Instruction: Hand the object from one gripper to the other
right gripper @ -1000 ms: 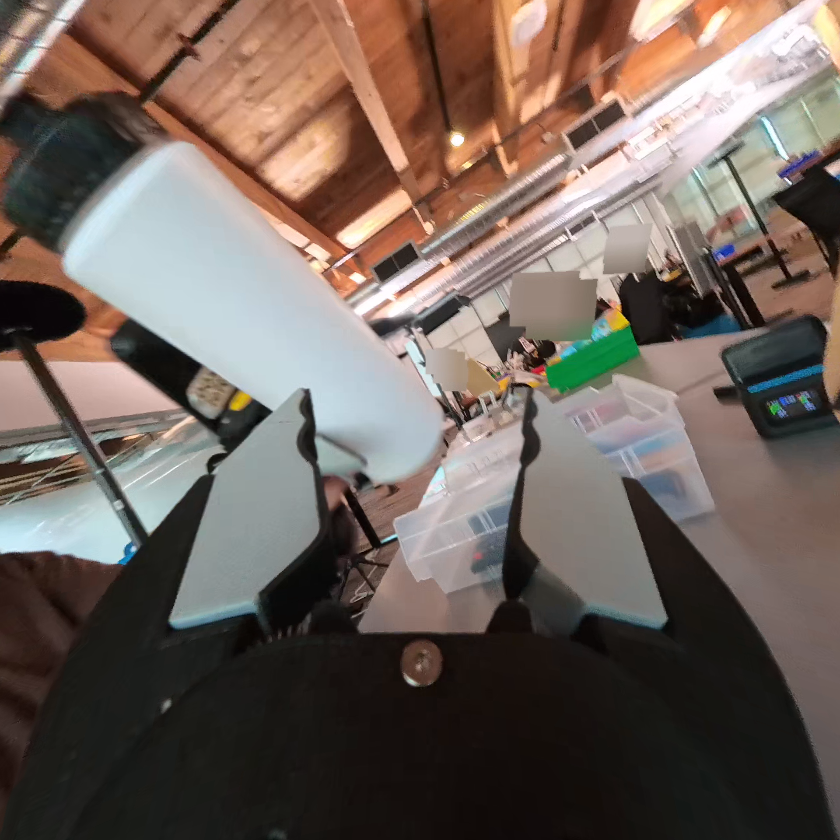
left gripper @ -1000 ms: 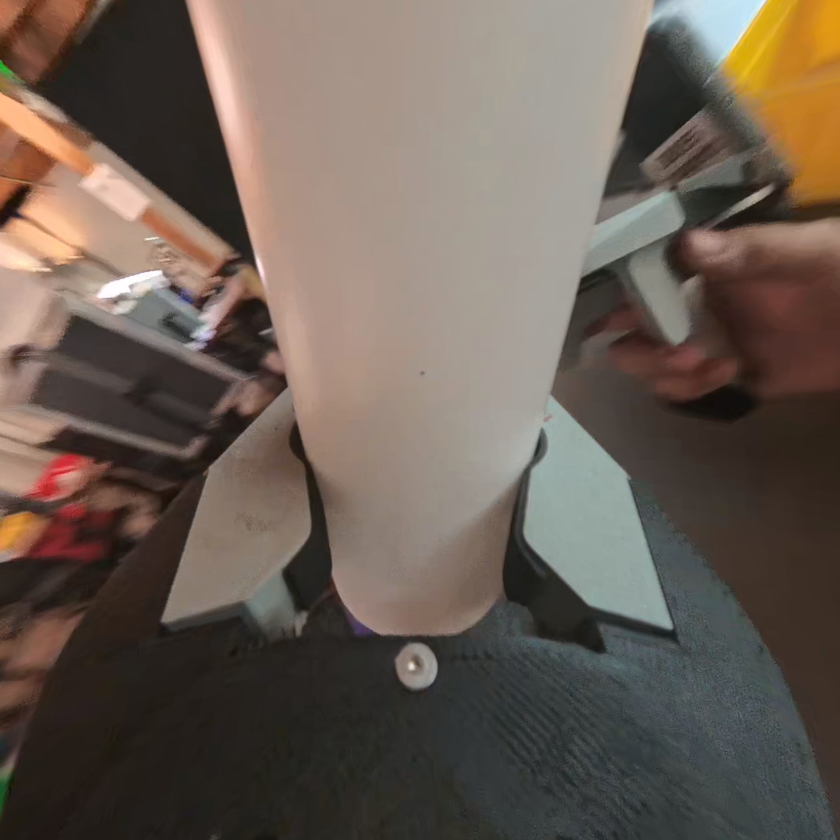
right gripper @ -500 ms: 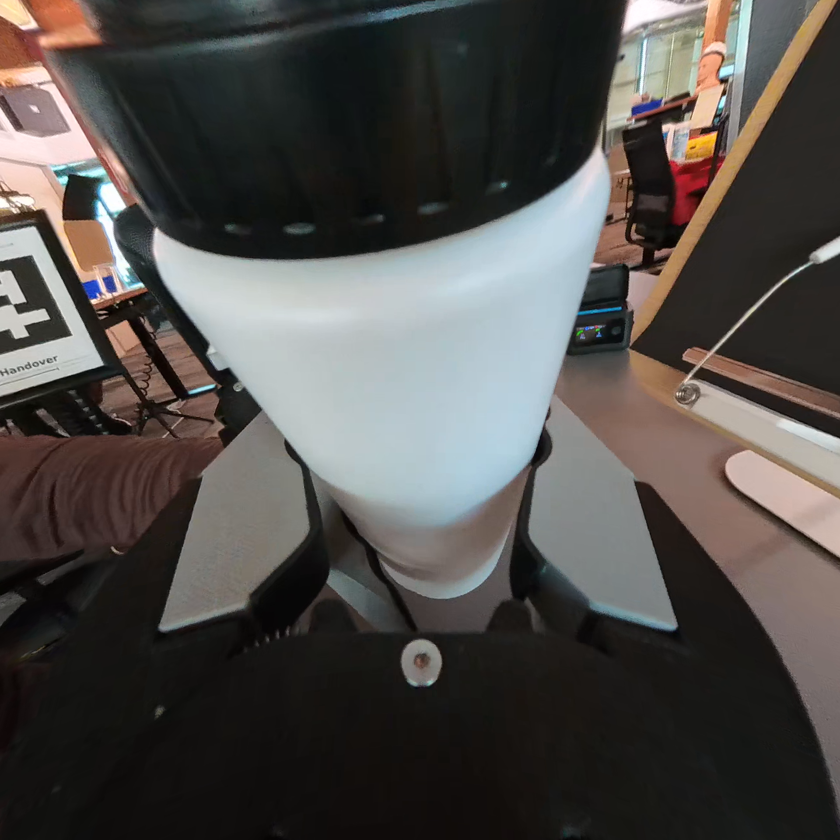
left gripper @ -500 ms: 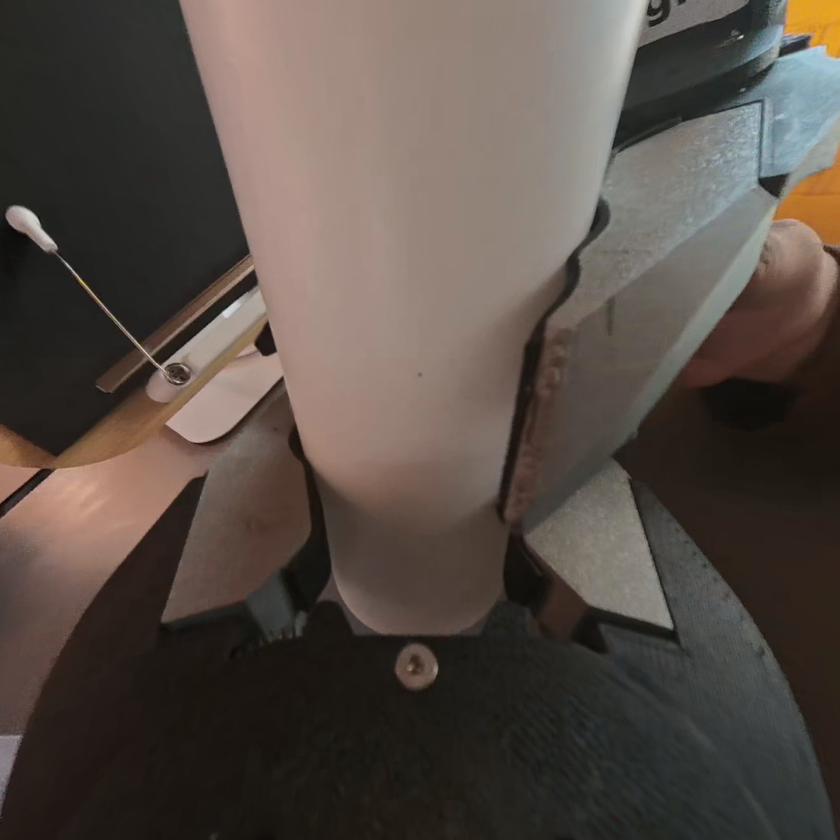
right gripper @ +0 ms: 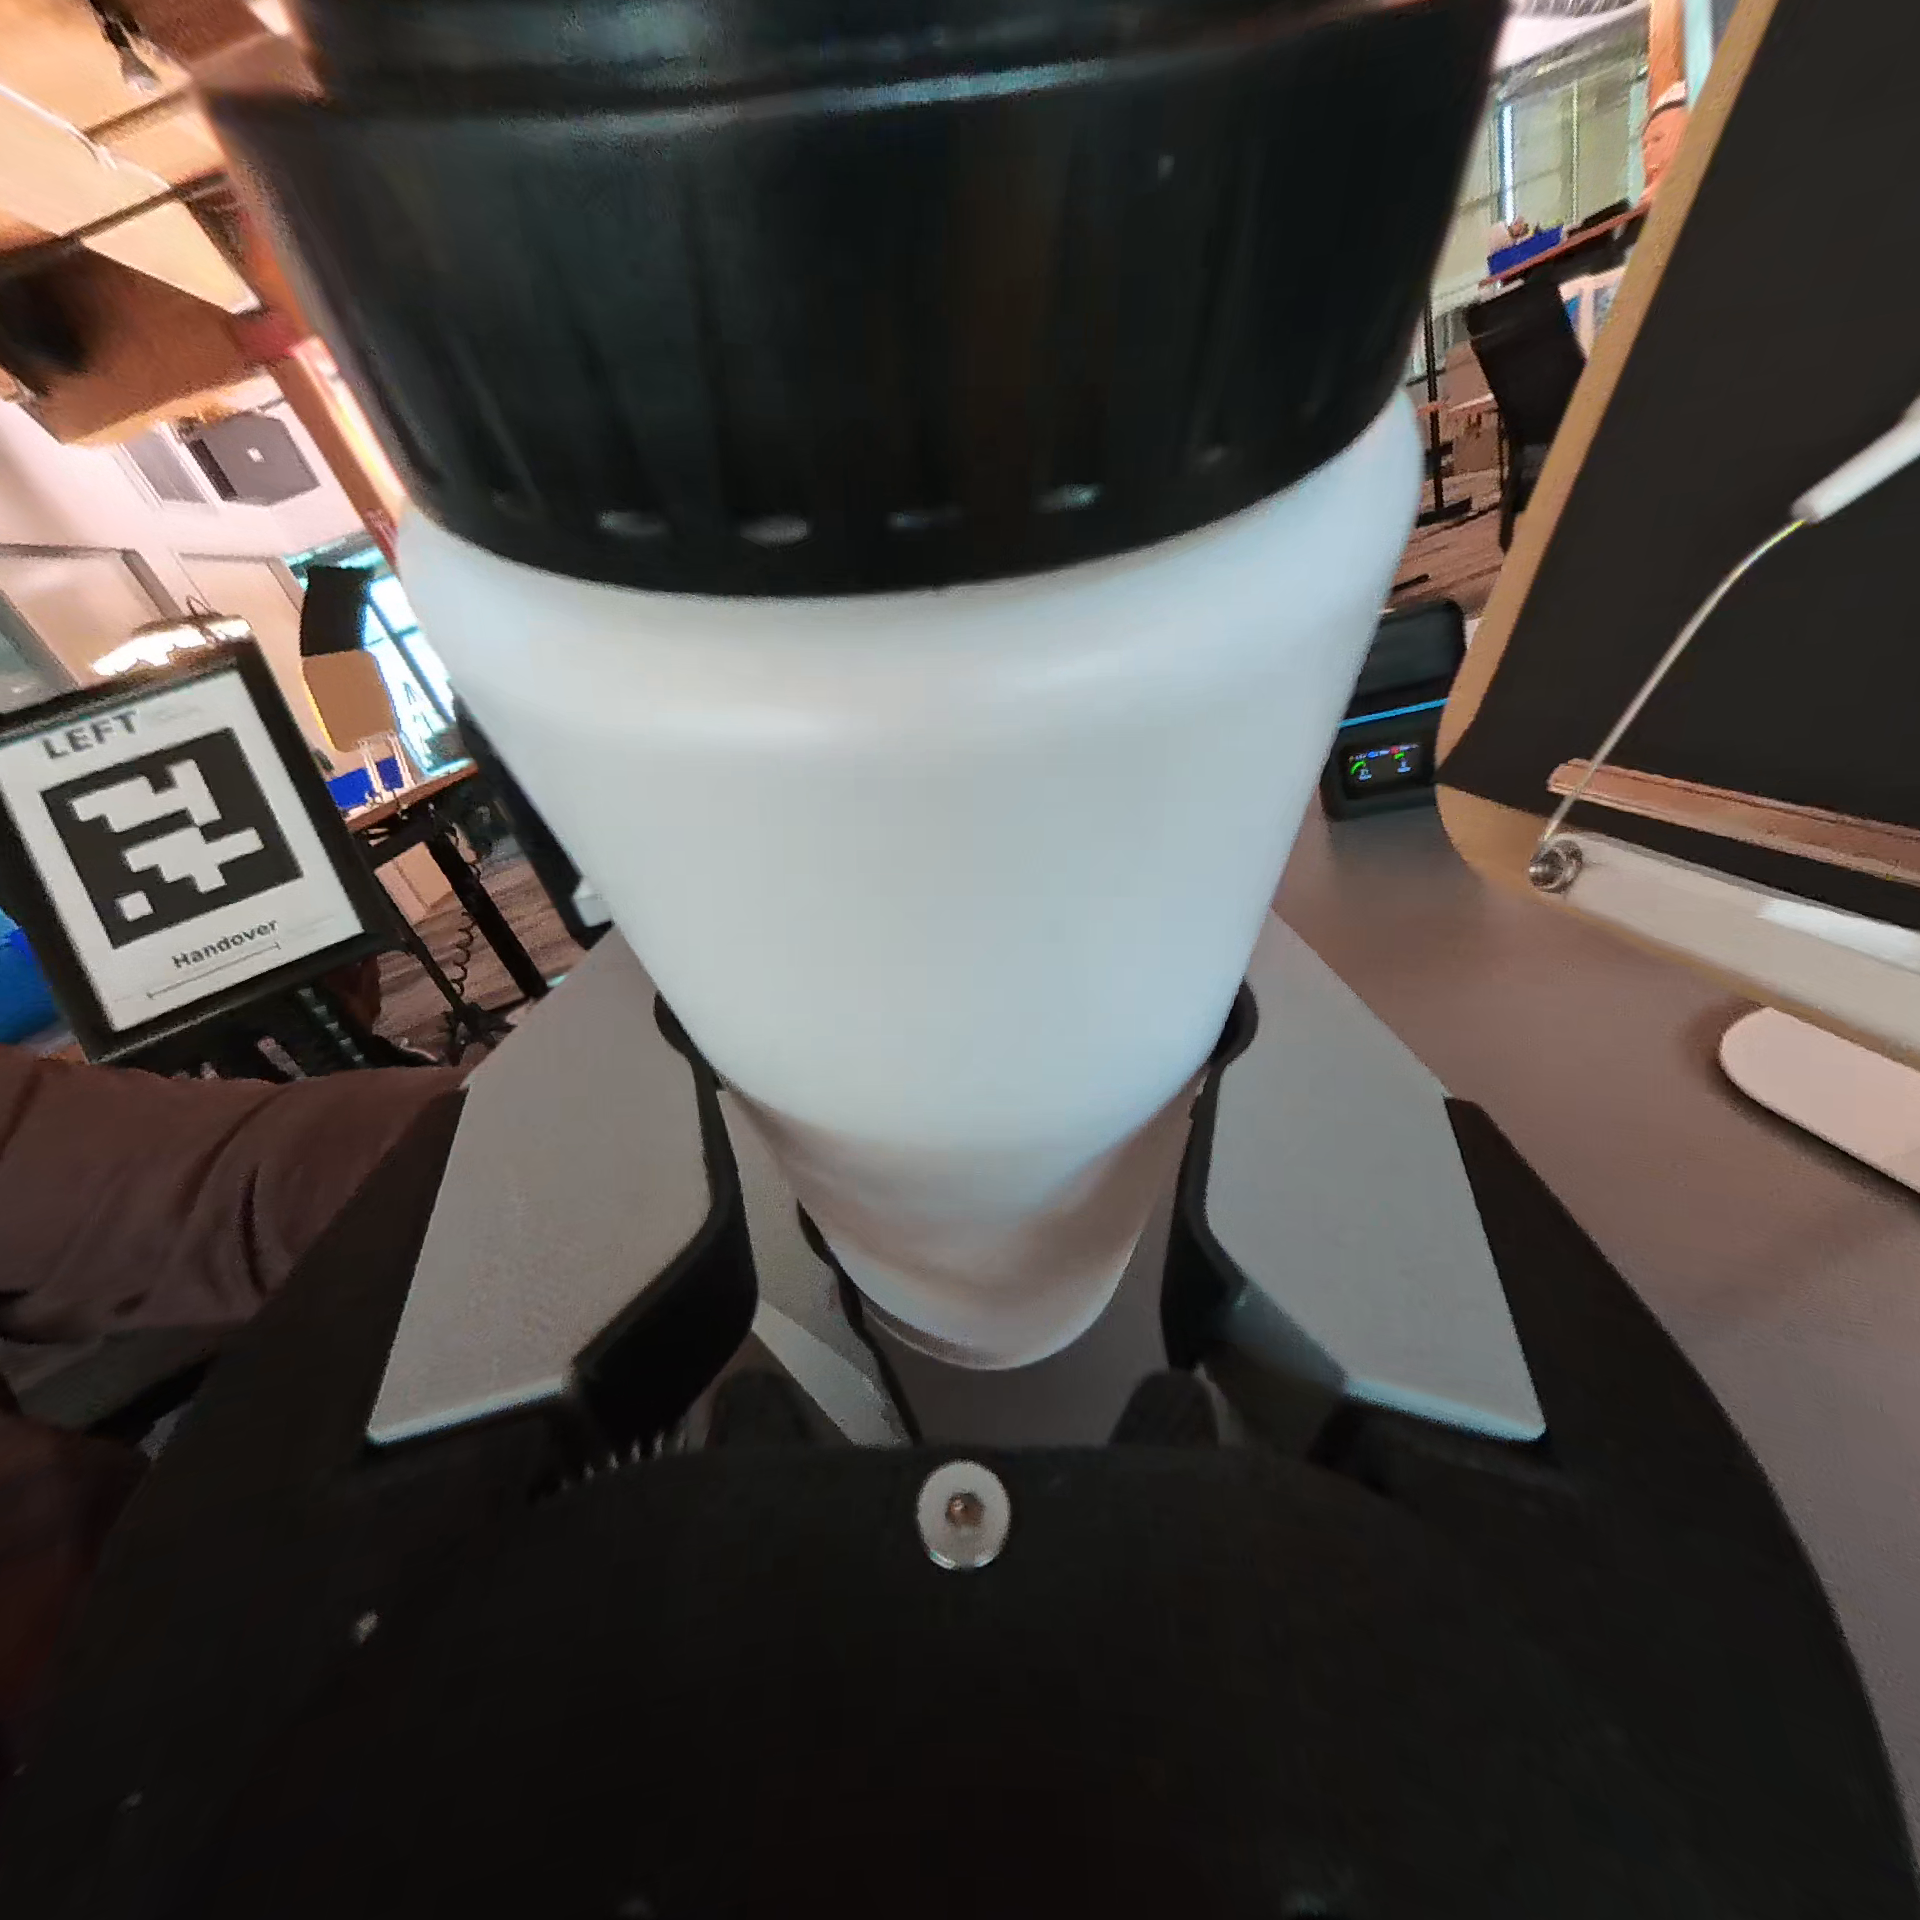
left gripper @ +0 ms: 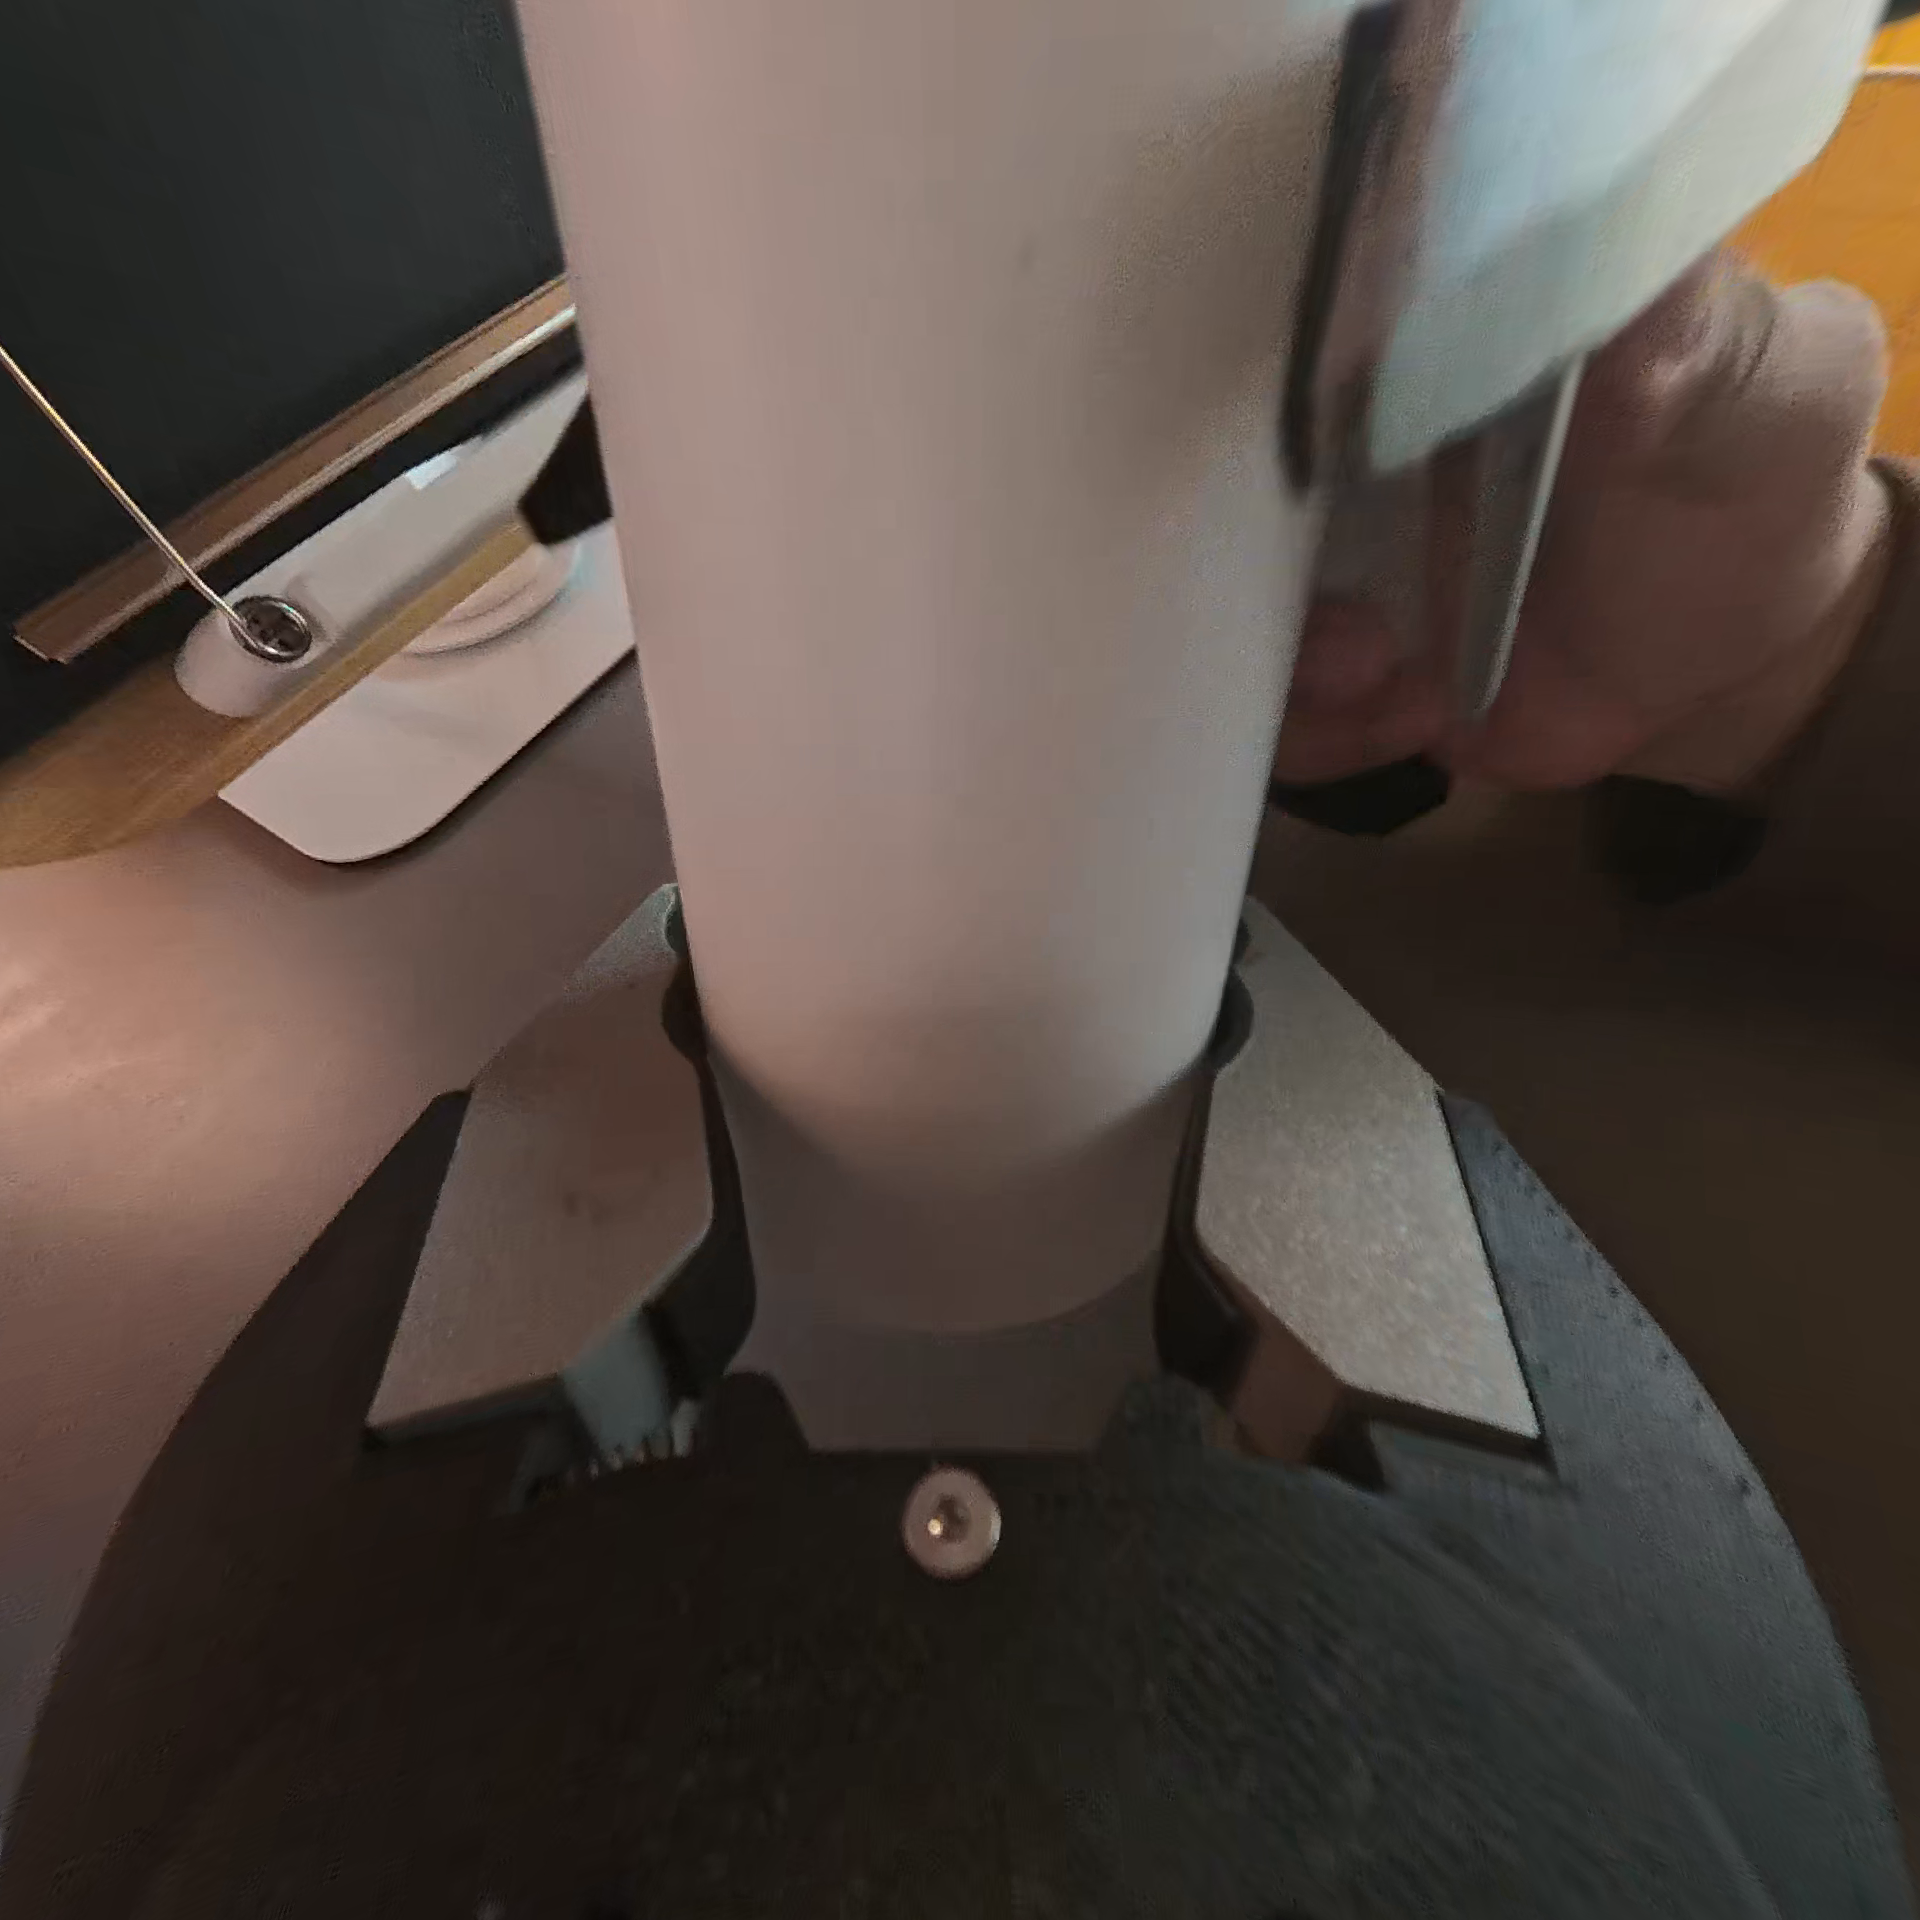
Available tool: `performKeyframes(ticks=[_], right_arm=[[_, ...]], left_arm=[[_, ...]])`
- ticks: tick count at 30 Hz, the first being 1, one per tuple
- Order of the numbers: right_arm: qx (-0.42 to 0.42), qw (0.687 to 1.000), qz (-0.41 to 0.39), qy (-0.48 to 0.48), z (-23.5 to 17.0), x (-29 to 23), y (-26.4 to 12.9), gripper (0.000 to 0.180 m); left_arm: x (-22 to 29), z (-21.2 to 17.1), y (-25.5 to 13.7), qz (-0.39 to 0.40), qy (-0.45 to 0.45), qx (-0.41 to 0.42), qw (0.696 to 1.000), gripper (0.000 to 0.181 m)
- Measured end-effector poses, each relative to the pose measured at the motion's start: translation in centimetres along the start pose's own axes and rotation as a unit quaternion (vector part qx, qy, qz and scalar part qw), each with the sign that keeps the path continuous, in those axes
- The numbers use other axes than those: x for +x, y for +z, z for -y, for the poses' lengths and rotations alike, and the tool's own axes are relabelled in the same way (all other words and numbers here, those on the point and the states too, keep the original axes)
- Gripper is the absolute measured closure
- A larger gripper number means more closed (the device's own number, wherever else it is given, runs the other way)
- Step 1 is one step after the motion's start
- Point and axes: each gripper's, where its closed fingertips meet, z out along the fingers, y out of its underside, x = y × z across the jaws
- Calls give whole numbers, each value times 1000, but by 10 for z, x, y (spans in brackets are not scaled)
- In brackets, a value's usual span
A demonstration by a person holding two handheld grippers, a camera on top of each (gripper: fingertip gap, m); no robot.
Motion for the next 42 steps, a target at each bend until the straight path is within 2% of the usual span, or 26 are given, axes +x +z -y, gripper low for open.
performKeyframes(ticks=[8, 11, 19, 23, 27, 29, 32, 38, 42], right_arm=[[-4, 998, 41, 40, -6, -3, -3, 80], [-3, 999, 36, 38, -6, -1, -2, 80], [-21, 1000, 9, 20, -14, 3, 3, 79], [-28, 1000, 2, 6, -10, 0, 2, 80], [-13, 998, -51, -30, 2, 9, -6, 80], [-4, 995, -95, -40, 9, 21, -16, 80], [-41, 978, -184, -91, 6, 44, -29, 79], [-116, 961, -209, -140, -10, 44, -25, 79], [-142, 955, -208, -159, -18, 43, -22, 79]], left_arm=[[16, -4, 8, -16, 19, -13, 1000, 76], [12, -5, 8, 8, 45, -22, 999, 77], [9, -13, 10, -3, 17, -35, 999, 80], [13, -7, 8, -19, 2, -16, 1000, 81], [19, -2, 5, -66, -60, 1, 996, 87], [12, 2, 2, -60, -71, 12, 996, 85], [-2, 9, -7, -45, -91, 38, 994, 86], [-19, 30, -30, -37, -116, 104, 987, 89], [-16, 48, -47, -63, -122, 160, 977, 88]])
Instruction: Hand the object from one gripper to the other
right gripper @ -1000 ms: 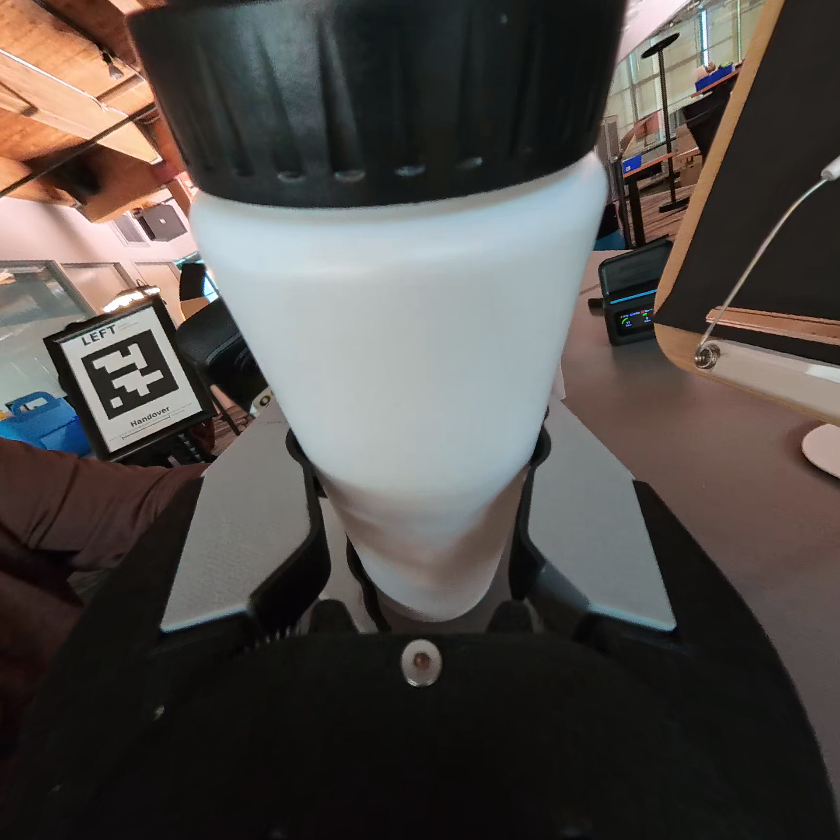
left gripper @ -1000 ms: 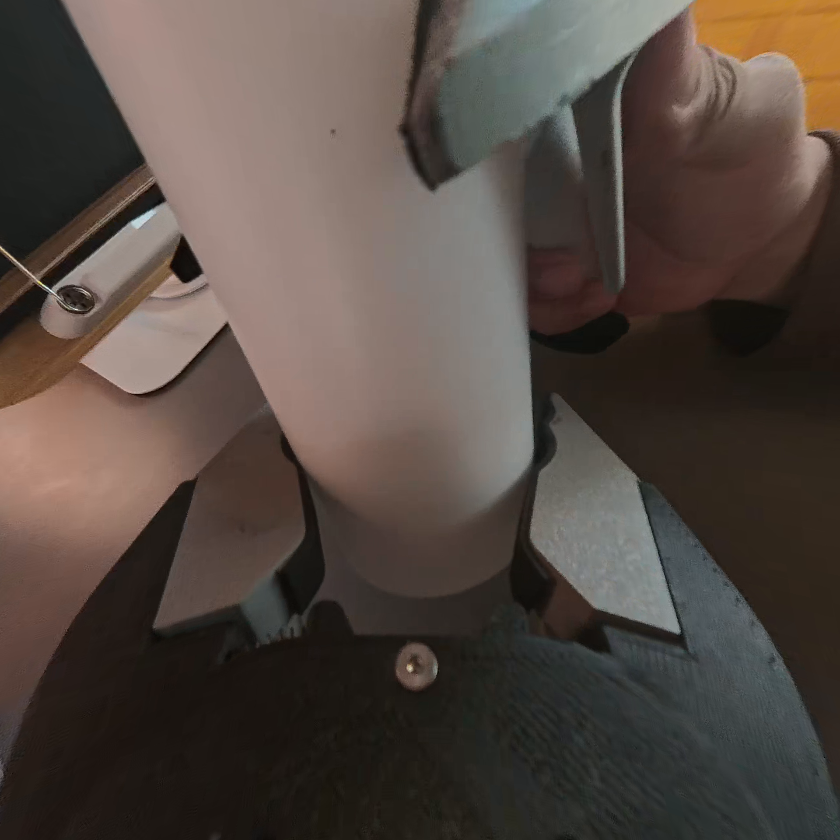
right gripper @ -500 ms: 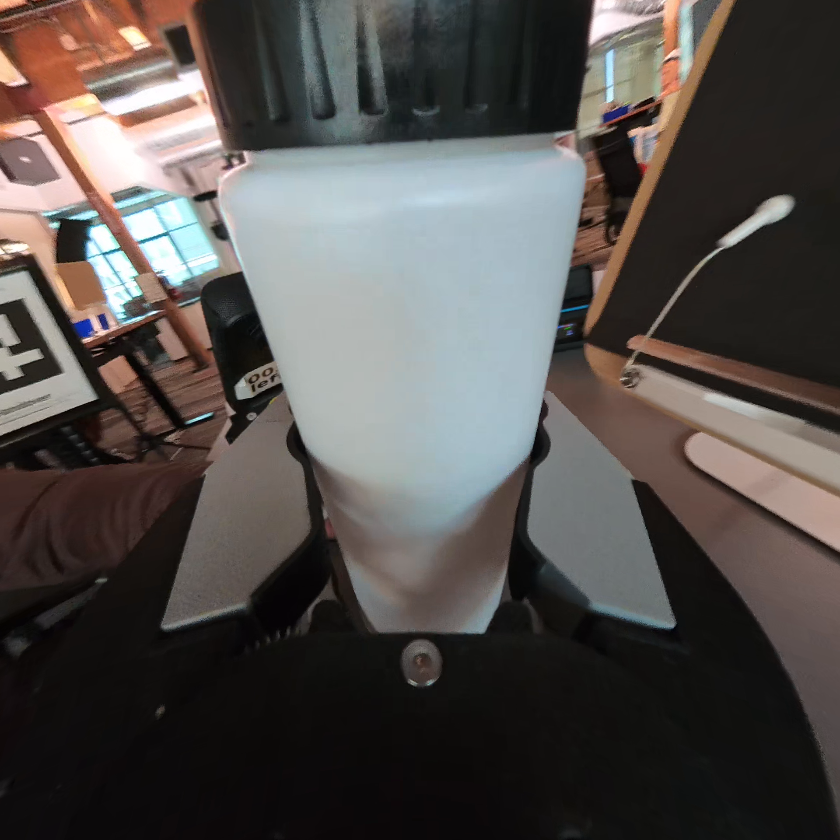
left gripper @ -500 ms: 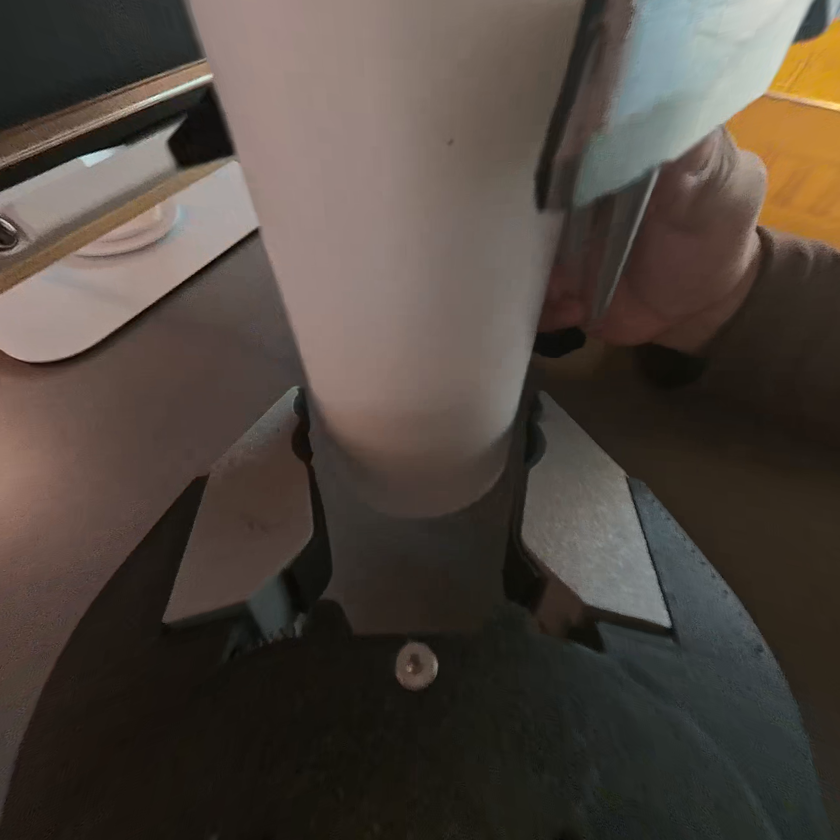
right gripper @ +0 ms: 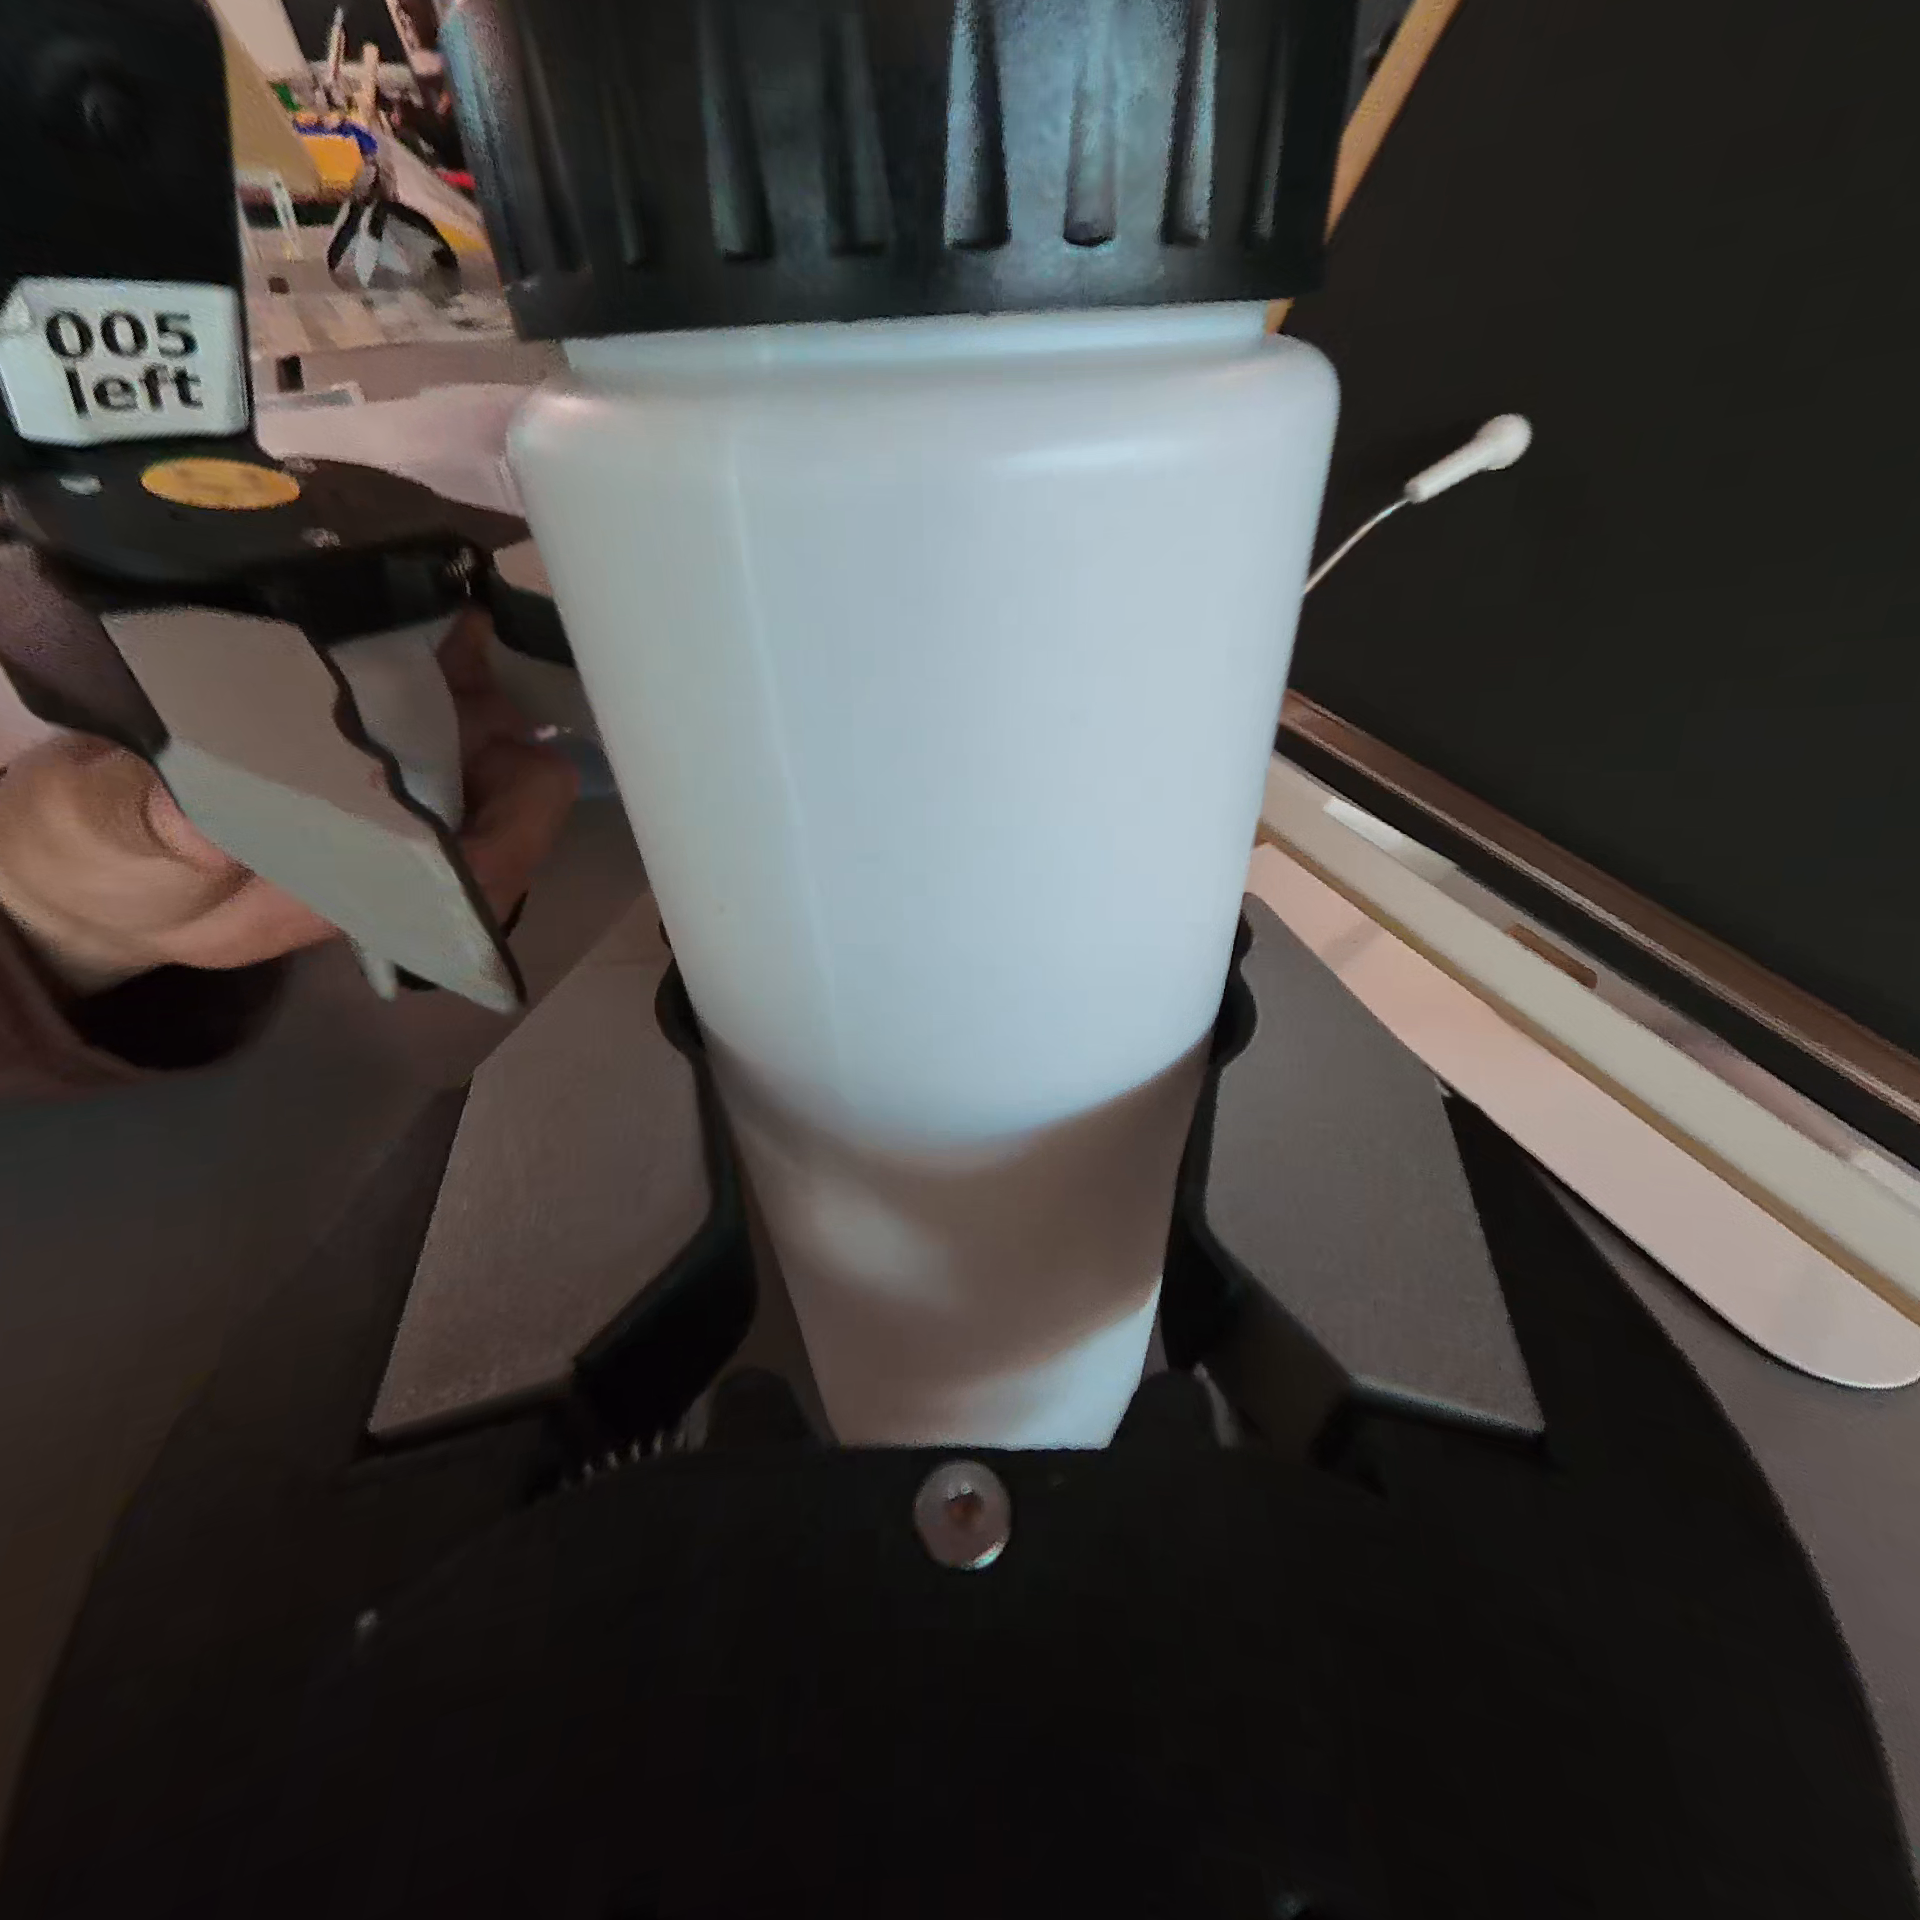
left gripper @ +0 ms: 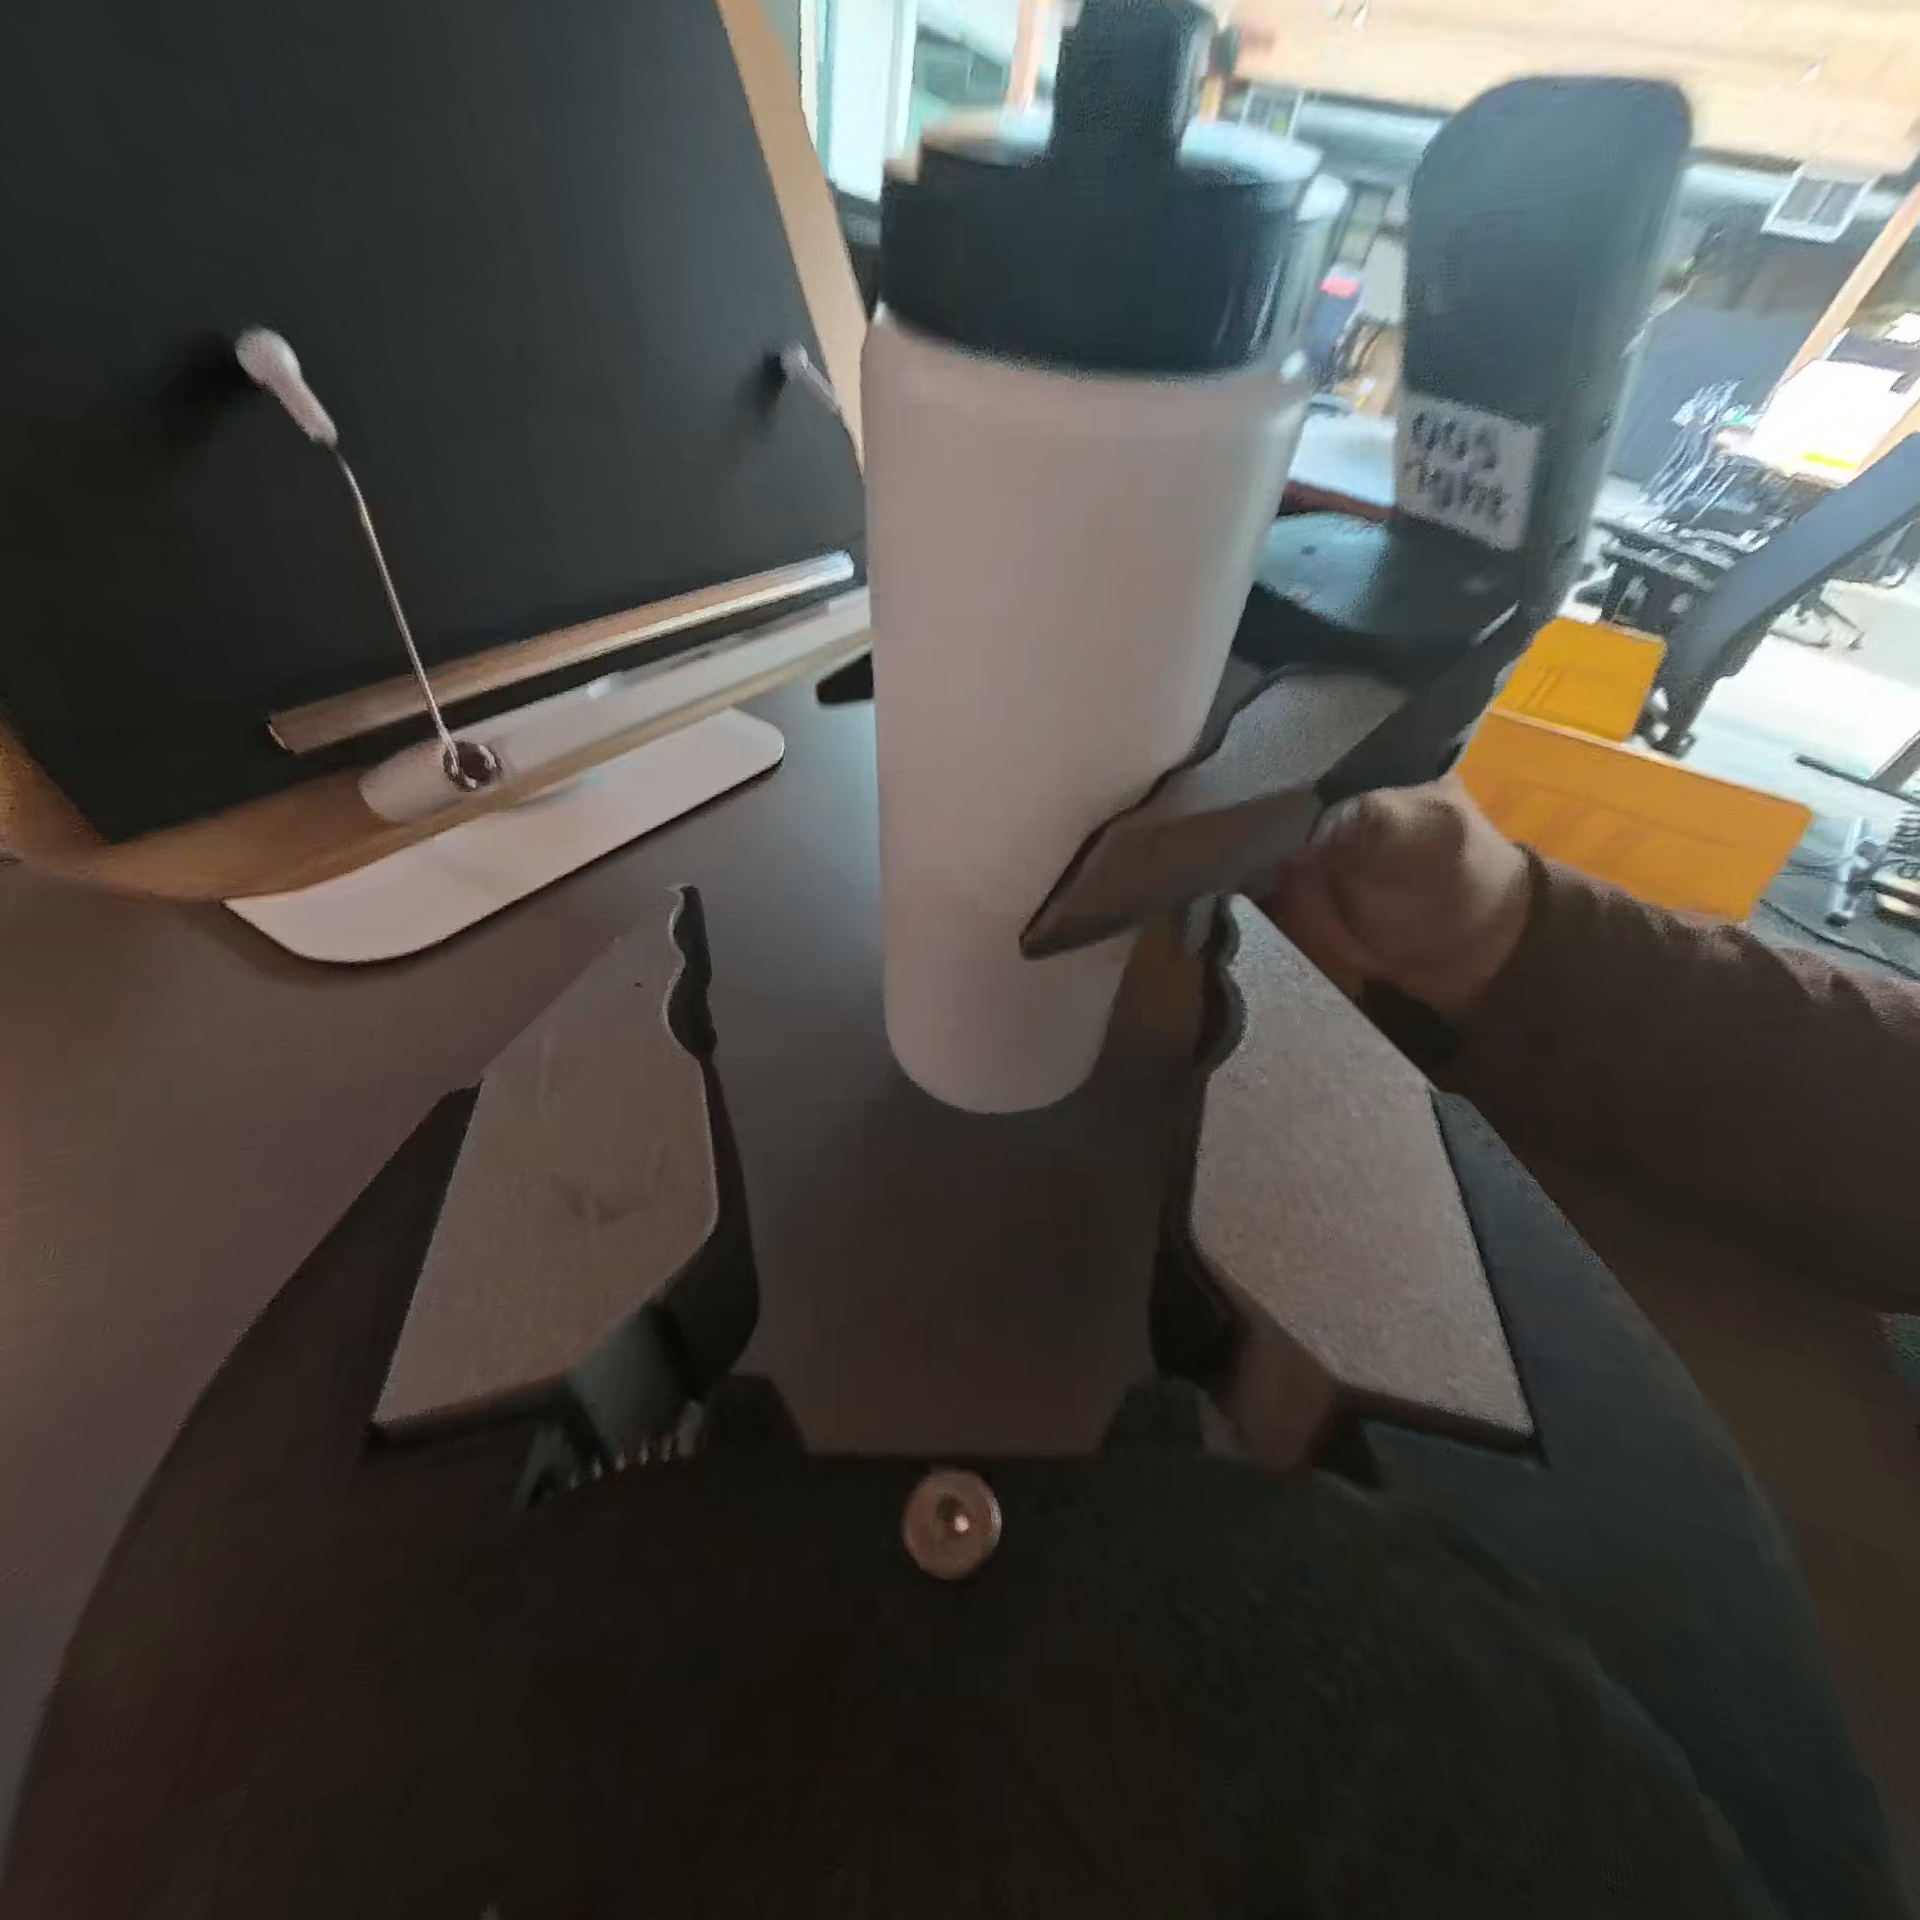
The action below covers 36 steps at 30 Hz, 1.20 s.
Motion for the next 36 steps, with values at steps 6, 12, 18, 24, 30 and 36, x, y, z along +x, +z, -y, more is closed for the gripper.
performKeyframes(ticks=[6, 12, 18, 24, 30, 36], right_arm=[[-25, 997, 31, -61, -6, -29, 13, 79], [-34, 988, 98, -112, -5, -78, 20, 79], [-22, 982, 81, -171, 0, -88, 20, 83], [-2, 984, 65, -165, 9, -75, 8, 92], [-14, 991, 118, -57, 7, -68, -4, 94], [47, 962, 243, 115, 27, -62, -36, 84]], left_arm=[[13, 12, -6, -45, -17, 28, 998, 80], [38, 16, -7, -111, -9, 39, 993, 69], [57, 20, -9, -93, 125, 37, 987, 80], [45, 40, -22, -74, 99, 82, 989, 81], [33, 61, -40, -41, 111, 145, 982, 81], [43, 68, -44, -10, 198, 164, 966, 82]])
